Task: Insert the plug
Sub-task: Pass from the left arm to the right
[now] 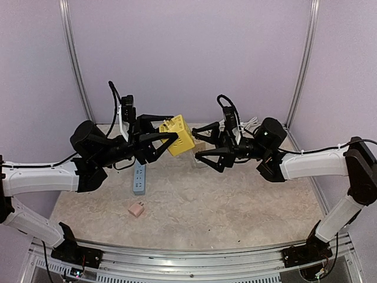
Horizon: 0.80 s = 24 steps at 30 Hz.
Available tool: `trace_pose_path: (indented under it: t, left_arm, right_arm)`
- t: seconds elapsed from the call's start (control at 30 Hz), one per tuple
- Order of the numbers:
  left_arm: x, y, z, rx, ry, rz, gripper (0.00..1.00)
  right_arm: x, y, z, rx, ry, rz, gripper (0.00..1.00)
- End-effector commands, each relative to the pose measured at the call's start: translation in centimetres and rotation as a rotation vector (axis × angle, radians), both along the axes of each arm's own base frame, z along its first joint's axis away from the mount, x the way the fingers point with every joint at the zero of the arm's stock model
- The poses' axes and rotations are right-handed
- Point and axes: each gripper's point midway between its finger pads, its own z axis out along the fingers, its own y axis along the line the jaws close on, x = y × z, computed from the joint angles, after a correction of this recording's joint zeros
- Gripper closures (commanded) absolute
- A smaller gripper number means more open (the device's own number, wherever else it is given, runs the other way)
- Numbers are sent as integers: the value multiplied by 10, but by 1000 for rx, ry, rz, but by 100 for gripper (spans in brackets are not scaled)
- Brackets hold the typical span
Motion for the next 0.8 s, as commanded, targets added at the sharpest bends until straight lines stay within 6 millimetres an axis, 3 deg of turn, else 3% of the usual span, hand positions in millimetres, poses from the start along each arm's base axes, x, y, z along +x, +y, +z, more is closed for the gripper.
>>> trace_pose_path:
  t: [0.0,0.4,0.77]
  left_arm:
    - [-13,-3,13,-70,-40,-45,89]
    - [-14,-17,10,-111,-20,-68,91]
    - [-13,-21,11,-140,-33,-77,91]
  right_arm:
    - [-17,-9,9,98,10,111,5]
    - [-22,-8,24,184,-91,56,6]
    - [-40,-11,31,199,-200,51,5]
